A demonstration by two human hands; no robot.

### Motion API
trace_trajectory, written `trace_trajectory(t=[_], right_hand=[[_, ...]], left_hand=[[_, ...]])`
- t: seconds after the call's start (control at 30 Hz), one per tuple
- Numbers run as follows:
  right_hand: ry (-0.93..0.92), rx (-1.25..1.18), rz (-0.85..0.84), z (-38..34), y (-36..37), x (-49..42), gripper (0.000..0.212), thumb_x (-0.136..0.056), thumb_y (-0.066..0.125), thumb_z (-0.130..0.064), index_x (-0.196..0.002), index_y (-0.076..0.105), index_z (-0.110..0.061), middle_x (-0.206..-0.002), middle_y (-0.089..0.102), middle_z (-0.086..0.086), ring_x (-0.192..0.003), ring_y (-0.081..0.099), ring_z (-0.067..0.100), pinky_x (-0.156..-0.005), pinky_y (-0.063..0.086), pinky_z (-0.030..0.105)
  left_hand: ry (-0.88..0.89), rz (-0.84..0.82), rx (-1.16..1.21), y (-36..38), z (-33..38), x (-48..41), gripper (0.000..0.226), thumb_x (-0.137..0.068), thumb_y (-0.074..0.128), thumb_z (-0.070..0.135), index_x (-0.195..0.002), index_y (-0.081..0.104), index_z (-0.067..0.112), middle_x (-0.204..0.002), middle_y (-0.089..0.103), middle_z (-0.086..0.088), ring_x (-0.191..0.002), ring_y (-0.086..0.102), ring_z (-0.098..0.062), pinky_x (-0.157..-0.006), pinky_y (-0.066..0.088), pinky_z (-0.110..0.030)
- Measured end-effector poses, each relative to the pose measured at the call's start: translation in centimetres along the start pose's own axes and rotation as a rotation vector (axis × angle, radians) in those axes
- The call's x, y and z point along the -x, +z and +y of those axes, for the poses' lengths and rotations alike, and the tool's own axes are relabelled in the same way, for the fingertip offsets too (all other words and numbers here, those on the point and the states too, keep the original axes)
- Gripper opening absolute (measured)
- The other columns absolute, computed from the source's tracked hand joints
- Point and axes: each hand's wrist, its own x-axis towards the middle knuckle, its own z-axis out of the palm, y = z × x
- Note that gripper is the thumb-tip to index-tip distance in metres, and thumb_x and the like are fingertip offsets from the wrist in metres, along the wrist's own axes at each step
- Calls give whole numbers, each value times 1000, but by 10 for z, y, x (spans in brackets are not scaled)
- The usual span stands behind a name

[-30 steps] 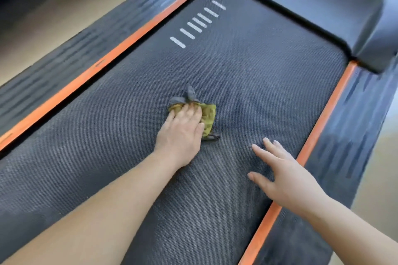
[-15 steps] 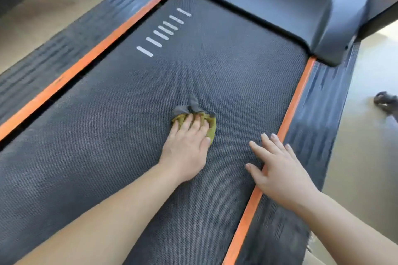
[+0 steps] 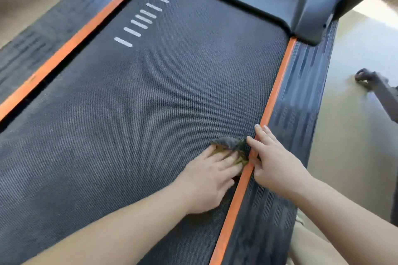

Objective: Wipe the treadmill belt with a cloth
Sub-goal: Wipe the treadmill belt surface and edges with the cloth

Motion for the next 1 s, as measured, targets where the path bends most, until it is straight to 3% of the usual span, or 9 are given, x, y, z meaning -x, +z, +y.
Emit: trace_trajectory(t=[0.07,0.2,0.27,0.47,0.53,0.67,0.77,0.87,1.0], right_hand=[[-3,-18,-3,0,0,1,65,-94,47,-16,-157,31,-24,-171,2,-2,-156,-4,10,-122,29,37],[9,-39,9,-3,-1,7,73,-93,46,-8,-160,23,-24,-171,0,-6,-155,-6,7,-124,21,30],[27,-63,32,-1,-3,9,69,-96,45,-9,-160,24,-22,-170,3,-5,-156,-4,8,-124,15,28],[34,-107,39,-3,-7,14,65,-96,46,-8,-158,32,-23,-170,8,-4,-156,-1,8,-122,17,28],[11,-102,34,-10,-3,15,65,-97,44,-7,-158,32,-23,-170,9,-6,-156,-1,7,-122,18,28],[-92,-49,21,-22,10,13,60,-98,47,-7,-155,35,-19,-167,20,0,-157,5,17,-124,12,28],[-93,-7,37,-20,10,8,60,-96,50,-11,-155,37,-12,-165,28,9,-157,9,29,-127,9,34],[-17,-1,14,-17,7,5,63,-98,46,-10,-158,30,-14,-167,21,6,-157,4,26,-126,3,31],[-41,-7,-30,-29,12,5,68,-98,46,-13,-161,20,-14,-170,10,6,-157,-1,21,-124,-1,27]], left_hand=[[64,-35,-100,-9,-18,-7,55,-103,29,43,-154,42,27,-162,38,4,-151,29,-16,-126,14,-48],[-427,54,-106,-29,-42,-42,57,-107,18,41,-161,19,23,-170,14,3,-157,6,-14,-127,-1,-45],[-518,104,-23,-25,-27,-50,58,-107,19,40,-162,16,21,-171,11,4,-157,2,-16,-127,-3,-46],[-30,-31,27,0,0,9,57,-104,23,40,-156,36,22,-164,34,3,-153,24,-17,-126,13,-45],[-63,23,-47,-5,-24,5,58,-104,19,42,-157,35,24,-164,33,5,-153,24,-13,-127,12,-43],[-416,78,60,-8,-6,-7,66,-101,11,44,-160,29,21,-167,26,3,-156,11,-14,-127,3,-45],[-225,38,119,3,14,14,68,-98,11,48,-158,31,22,-165,30,5,-155,14,-15,-126,6,-48],[-157,-16,132,-7,-4,19,72,-97,5,55,-159,28,27,-168,20,13,-156,5,-8,-126,-1,-46],[-142,173,341,-17,-7,17,57,-98,38,46,-148,52,22,-162,37,4,-153,23,-13,-127,11,-46]])
